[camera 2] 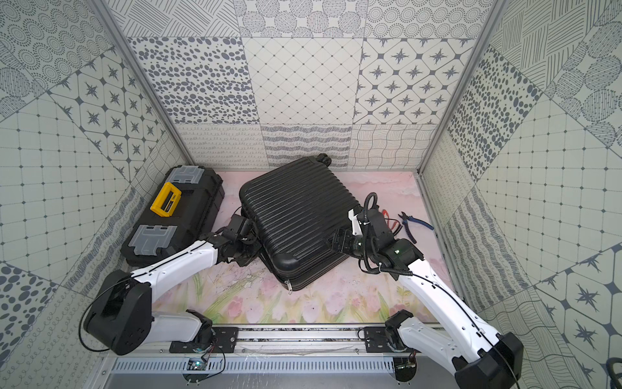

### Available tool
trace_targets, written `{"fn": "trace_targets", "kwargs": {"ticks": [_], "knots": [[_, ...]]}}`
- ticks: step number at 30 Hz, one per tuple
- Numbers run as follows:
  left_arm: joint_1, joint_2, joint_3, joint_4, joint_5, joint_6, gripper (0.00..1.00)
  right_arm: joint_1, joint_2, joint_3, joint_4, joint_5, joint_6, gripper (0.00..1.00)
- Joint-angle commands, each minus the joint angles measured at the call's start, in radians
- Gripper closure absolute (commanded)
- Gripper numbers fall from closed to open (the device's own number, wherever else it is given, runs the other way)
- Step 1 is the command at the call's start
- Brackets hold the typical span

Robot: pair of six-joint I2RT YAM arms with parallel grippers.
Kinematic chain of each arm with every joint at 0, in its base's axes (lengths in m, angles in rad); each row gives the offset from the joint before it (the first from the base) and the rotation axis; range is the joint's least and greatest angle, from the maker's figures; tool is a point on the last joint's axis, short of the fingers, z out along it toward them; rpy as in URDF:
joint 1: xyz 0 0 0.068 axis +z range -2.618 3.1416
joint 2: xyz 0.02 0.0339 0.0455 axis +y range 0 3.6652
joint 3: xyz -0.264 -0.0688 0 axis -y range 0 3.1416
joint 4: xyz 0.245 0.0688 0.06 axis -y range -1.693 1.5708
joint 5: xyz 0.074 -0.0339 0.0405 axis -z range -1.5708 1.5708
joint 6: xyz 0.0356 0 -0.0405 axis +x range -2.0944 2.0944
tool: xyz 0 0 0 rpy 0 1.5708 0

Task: Close the suitcase zippers
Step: Adjust the suitcase at the center of the board.

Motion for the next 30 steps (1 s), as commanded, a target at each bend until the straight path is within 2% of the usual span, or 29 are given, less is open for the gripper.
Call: {"fn": "trace_targets", "kwargs": {"ticks": [1,9,19,23,27,30], "knots": [[-0.069,-0.098,-0.037,0.142,-0.018,-0.238,1.00,-0.027,0.096,0.053,0.137,-0.014,-0.031,0.18],[-0.267,-0.103,-0.007,0.200,-0.225,-0.473,1.00,-0.133,0.341,0.226,0.221,-0.141,-0.183,0.20],[-0.396,0.063,0.060,0.398,-0.370,-0.681,1.00,-0.190,0.556,0.422,0.197,-0.182,-0.358,0.20],[-0.407,0.136,0.104,0.469,-0.403,-0.760,1.00,-0.222,0.573,0.443,0.183,-0.209,-0.437,0.19],[-0.408,0.204,0.163,0.496,-0.414,-0.835,1.00,-0.271,0.532,0.429,0.146,-0.249,-0.513,0.17],[-0.409,0.238,0.196,0.515,-0.417,-0.859,1.00,-0.309,0.477,0.408,0.091,-0.276,-0.570,0.10]]}}
